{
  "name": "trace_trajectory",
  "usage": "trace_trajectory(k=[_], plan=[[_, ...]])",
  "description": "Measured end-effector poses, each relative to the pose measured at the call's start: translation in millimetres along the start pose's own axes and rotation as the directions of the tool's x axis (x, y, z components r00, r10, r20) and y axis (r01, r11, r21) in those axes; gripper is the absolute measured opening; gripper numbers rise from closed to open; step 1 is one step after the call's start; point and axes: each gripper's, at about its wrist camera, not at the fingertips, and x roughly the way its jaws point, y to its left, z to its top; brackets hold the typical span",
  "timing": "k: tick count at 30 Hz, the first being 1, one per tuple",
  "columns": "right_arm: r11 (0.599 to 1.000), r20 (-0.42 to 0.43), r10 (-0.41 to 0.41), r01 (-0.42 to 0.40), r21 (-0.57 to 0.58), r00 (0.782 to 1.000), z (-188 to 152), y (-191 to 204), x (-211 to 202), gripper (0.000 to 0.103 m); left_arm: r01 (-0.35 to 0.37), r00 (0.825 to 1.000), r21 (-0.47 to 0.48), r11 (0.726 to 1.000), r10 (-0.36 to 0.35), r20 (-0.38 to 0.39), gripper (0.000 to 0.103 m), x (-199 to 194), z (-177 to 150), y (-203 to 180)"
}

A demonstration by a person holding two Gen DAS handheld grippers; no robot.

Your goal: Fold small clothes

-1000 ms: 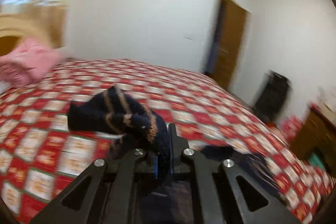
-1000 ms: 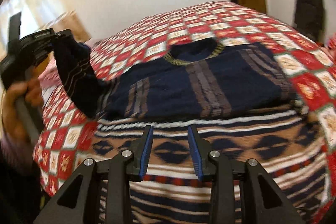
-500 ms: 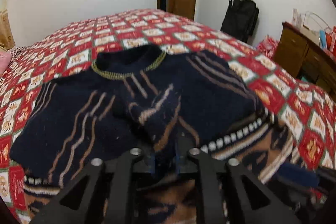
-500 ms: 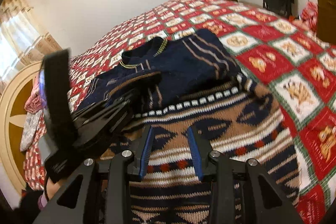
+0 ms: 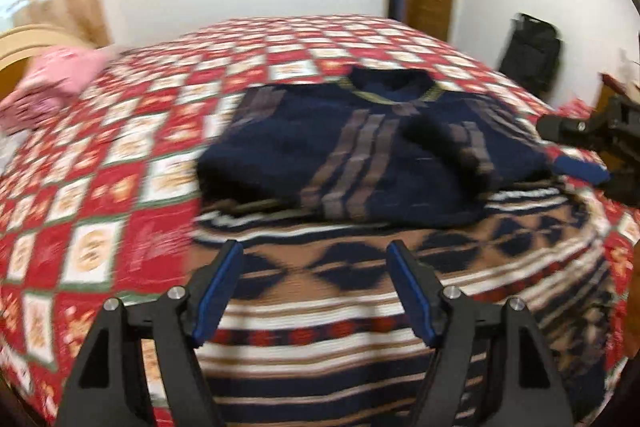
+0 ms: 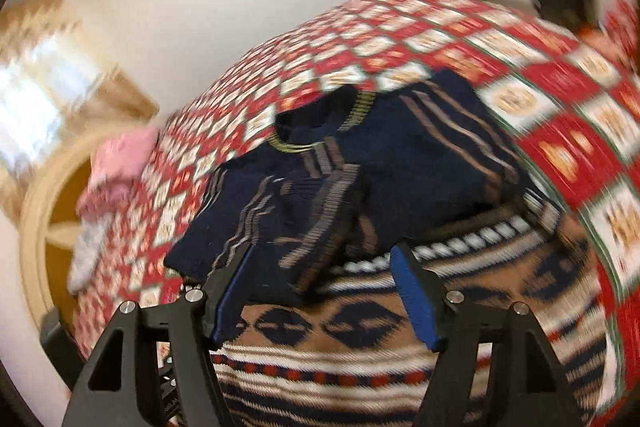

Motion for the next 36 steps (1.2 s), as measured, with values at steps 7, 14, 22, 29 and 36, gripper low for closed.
trace_trajectory(k=[7, 14, 22, 29, 36], plan=[[0.954, -0.015, -0.125, 0.116, -0.277, 0.992, 4, 58, 62, 0.07, -0.025, 0.999, -0.099, 0.995, 0.022, -0.029, 0.077, 7, -2, 24], [0.925, -0.141, -0.294, 0.244, -0.292, 0.945, 15, 31, 109, 0.033, -0.02, 0.999, -0.115, 0.993, 0.015, -0.043, 0.077, 10, -6, 34], [0.993, -0.102, -0.086, 0.093, 0.067, 0.991, 31, -52, 47, 0.007, -0.025, 0.999, -0.147, 0.989, 0.018, -0.051, 0.077, 13, -7, 46], [0.97, -0.177, -0.039, 0.079, 0.23, 0.984, -14, -99, 28, 0.027, -0.011, 0.999, -0.131, 0.991, 0.005, -0.05, 0.077, 13, -7, 41], [0.986, -0.053, -0.048, 0.056, 0.159, 0.997, 10, -89, 1, 0.06, -0.015, 0.999, -0.125, 0.992, 0.011, -0.031, 0.077, 5, -4, 37]])
